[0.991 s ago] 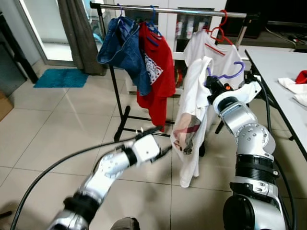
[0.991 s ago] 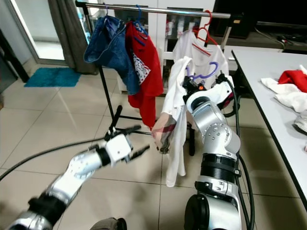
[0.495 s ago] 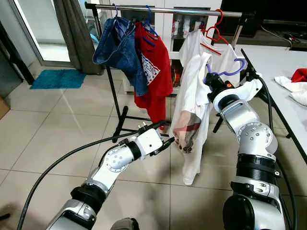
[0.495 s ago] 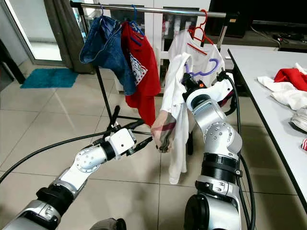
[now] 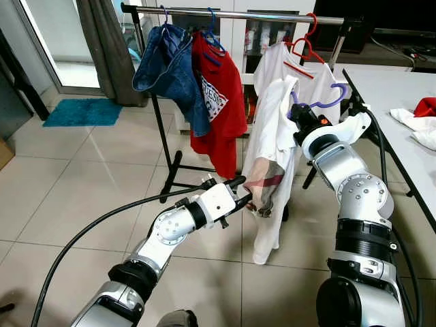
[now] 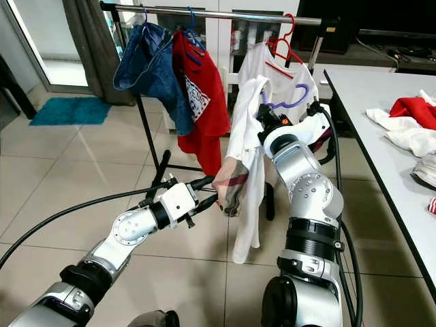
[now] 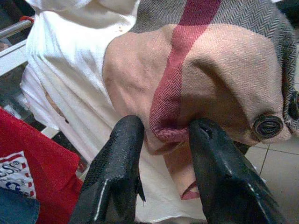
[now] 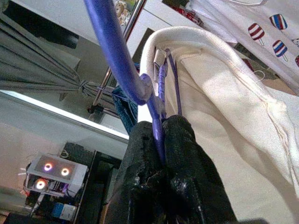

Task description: Hang hanger

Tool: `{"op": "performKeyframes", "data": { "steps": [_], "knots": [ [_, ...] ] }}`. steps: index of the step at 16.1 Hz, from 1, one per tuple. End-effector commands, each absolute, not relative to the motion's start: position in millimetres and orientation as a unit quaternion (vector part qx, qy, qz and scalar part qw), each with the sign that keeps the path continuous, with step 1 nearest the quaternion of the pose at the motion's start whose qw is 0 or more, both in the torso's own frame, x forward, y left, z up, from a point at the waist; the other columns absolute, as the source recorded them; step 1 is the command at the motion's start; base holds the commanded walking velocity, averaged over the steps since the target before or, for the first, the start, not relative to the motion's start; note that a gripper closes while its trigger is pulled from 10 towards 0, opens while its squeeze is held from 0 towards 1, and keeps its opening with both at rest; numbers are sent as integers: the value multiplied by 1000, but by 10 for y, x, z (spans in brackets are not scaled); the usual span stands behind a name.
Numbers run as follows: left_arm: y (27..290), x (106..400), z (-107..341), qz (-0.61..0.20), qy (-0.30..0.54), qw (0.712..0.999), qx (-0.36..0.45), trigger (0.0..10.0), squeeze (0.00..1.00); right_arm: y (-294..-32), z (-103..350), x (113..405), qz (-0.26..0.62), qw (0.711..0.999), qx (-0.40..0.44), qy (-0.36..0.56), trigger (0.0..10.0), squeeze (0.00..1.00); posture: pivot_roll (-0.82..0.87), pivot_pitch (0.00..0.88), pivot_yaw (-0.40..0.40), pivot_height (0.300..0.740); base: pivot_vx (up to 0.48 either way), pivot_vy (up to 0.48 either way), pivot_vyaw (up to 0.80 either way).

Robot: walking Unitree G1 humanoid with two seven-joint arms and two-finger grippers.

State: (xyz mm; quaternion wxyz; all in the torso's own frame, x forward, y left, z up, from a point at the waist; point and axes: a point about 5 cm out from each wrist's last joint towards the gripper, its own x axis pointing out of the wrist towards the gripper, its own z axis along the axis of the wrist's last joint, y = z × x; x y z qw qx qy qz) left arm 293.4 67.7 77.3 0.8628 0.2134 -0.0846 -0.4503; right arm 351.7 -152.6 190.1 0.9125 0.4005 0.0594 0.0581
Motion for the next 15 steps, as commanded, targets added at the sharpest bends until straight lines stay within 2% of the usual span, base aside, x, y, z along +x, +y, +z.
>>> {"op": "performKeyframes", "data": {
  "steps": [1,11,15],
  "knots": [
    [677,2978,826,-451,-93,862,212,0,0,-1498,2035,3518,73,913,400,39,10000,0,-34,0,23,740,0,0,0],
    [697,2937,827,-464,-96,859,192,0,0,-1528,2000,3532,55,914,399,35,10000,0,-30,0,25,740,0,0,0],
    [653,2763,866,-498,-120,839,183,0,0,-1592,1967,3595,16,920,392,23,10000,0,-20,0,26,740,0,0,0]
  ]
}}
